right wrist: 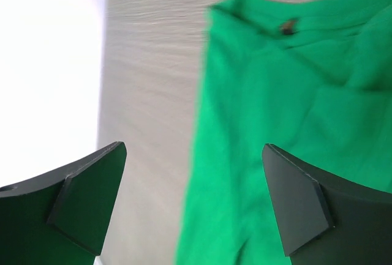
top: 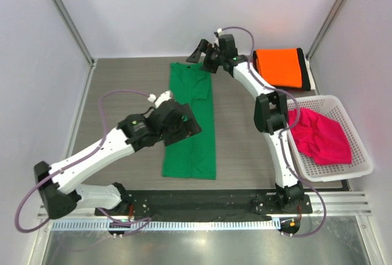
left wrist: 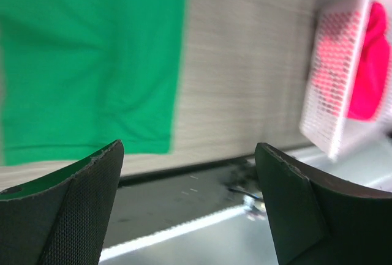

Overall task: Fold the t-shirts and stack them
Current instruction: Fold the tshirt

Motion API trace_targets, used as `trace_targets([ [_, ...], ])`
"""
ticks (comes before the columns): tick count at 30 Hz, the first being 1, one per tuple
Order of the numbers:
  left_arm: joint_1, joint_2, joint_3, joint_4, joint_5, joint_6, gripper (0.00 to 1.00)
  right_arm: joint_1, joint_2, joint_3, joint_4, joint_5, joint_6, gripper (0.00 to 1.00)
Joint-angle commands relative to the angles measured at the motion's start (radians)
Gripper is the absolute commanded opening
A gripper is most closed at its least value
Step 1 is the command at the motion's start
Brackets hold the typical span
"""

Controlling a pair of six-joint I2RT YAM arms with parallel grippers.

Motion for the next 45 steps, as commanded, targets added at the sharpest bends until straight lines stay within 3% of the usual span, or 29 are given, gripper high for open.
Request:
trace_targets([
  [1,0.036,-0.107,-0.027,-0.219,-0.221,0.11,0.89,0.009,-0.354,-0.177,-0.043,0.034,-0.066,1.0],
  [6,0.149,-0.264,-0.192,-0.181,-0.193,0.161,0.88,0.068,-0.818,-0.661,-0.187,0.253,-0.105,1.0],
  [9,0.188,-0.363,-0.356,-0.098,-0.16,0.179,0.85,0.161,-1.073,-1.094,-0.244,0.362,-0.061,0.98],
  [12,0.195,-0.412,-0.439,-0.034,-0.143,0.178,0.81,0.285,-1.239,-1.326,-0.242,0.403,0.062,0.94],
  [13,0.195,-0.42,-0.494,-0.011,-0.117,0.161,0.8,0.32,-1.329,-1.444,-0.238,0.419,0.093,0.88],
  [19,0.195,-0.426,-0.663,0.124,-0.031,0.091,0.73,0.486,-1.548,-1.765,-0.105,0.423,0.298,0.72],
  [27,0.197,-0.446,-0.798,0.192,0.021,0.035,0.67,0.623,-1.464,-1.907,0.084,0.433,0.397,0.64],
  [32,0.195,-0.456,-0.871,0.25,0.067,-0.005,0.59,0.632,-1.401,-1.916,0.132,0.447,0.389,0.57],
  [37,0.194,-0.498,-0.921,0.271,0.084,-0.04,0.52,0.632,-1.384,-1.947,0.155,0.483,0.394,0.4],
  [45,0.177,-0.512,-0.95,0.302,0.101,-0.075,0.4,0.631,-1.347,-1.964,0.201,0.469,0.403,0.32],
])
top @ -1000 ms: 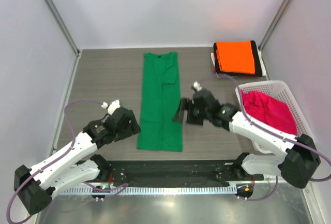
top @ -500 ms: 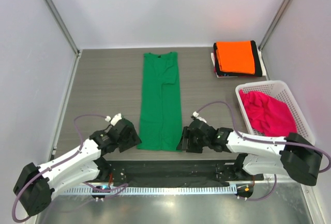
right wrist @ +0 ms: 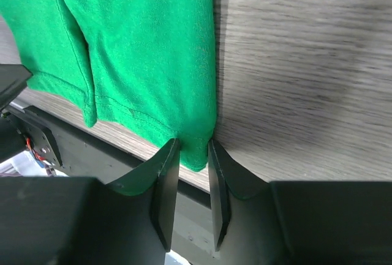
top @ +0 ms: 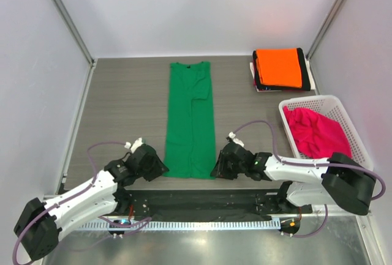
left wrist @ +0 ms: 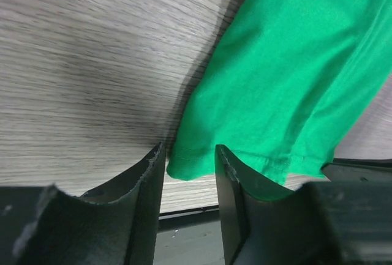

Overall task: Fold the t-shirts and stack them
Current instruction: Fold the tshirt

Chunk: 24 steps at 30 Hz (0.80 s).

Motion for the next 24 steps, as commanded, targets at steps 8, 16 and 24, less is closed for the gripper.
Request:
trace_targets([
  [8,-0.052,0.017,-0.024,0.048,0.01,-0.051,0.0,0.005,-0.008,-0.024,0.031,0.031,0.012,0.1],
  [16,-0.237,-0.024,0.105,-0.1,-0.068,-0.187,0.0,0.068,-0.198,0.022,-0.242,0.097,0.064,0.01],
  [24,-0.259,0.063,0.384,-0.287,-0.207,-0.094,0.0,0.081,-0.284,0.226,-0.47,0.243,0.003,0.01],
])
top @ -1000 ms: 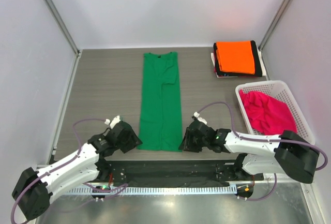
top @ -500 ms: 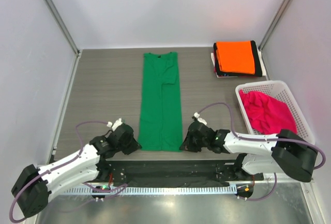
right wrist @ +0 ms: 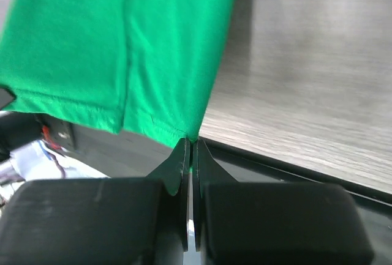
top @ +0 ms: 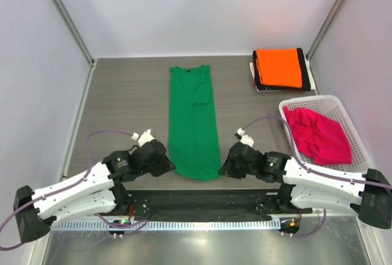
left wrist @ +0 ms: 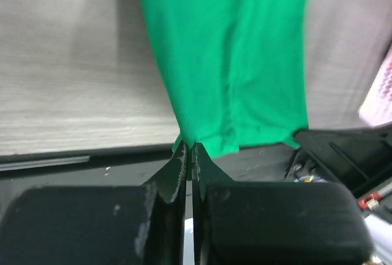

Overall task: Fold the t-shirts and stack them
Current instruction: Fold the tshirt

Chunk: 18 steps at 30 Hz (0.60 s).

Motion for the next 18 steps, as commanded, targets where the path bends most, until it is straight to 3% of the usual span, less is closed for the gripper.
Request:
trace_targets([
  [1,-0.004,0.072,0.153,-0.14,-0.155,0.067,0.0,-0.018,-0.003,0.174,-0.148,0.143,-0.065,0.01],
  [6,0.069,0.228,0.391,-0.206,-0.252,0.265,0.0,-0.196,0.147,0.349,-0.169,0.109,-0.236,0.01],
  [13,0.36,0.451,0.548,-0.071,-0.12,0.48,0.0,-0.4,0.429,0.619,-0.159,0.043,-0.471,0.01],
  [18,0.465,0.679,0.718,-0.042,-0.061,0.571,0.0,-0.519,0.618,0.824,-0.158,-0.007,-0.585,0.01],
])
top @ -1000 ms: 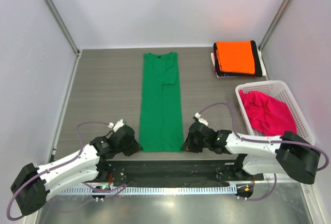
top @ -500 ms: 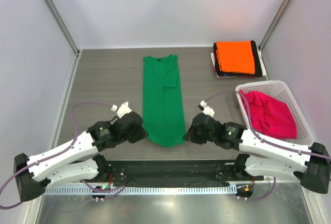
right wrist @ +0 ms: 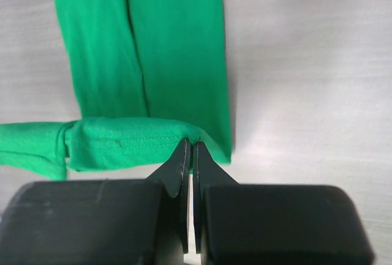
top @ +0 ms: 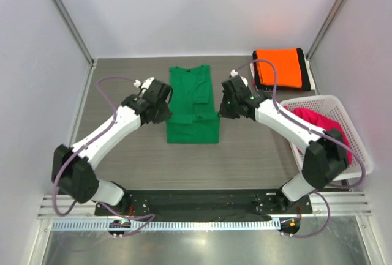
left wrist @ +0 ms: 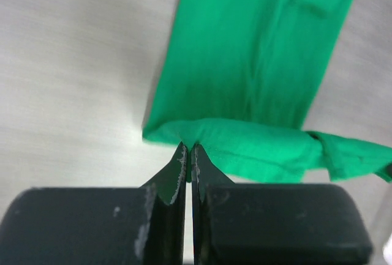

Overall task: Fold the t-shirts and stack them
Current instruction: Fold the tshirt

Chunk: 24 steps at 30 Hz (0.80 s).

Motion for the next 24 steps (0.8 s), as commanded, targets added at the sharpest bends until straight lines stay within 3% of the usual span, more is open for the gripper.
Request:
trace_targets([
  [1,0.062,0.118,0.141,0.039,0.045,0.131,0.0,-0.061,0.098,0.15,0.0,-0.04,-0.132,0.01],
  [7,0.142,0.295,0.251,0.065,0.111,0.162,0.0,-0.12,0.319,0.309,0.0,-0.107,-0.191,0.01],
  [17,0.214,0.486,0.361,0.085,0.156,0.205,0.0,-0.15,0.528,0.505,-0.001,-0.156,-0.246,0.01],
  [20,0.228,0.545,0.392,0.092,0.18,0.217,0.11,-0.167,0.585,0.56,-0.011,-0.159,-0.246,0.01],
  [21,0.233,0.563,0.403,0.092,0.187,0.22,0.16,-0.176,0.602,0.579,-0.017,-0.167,-0.251,0.05],
  [22,0.245,0.586,0.439,0.092,0.223,0.232,0.33,-0.18,0.634,0.602,-0.026,-0.172,-0.251,0.34],
  [24,0.271,0.644,0.5,0.032,0.251,0.251,0.51,-0.195,0.671,0.7,-0.07,-0.17,-0.258,0.59],
])
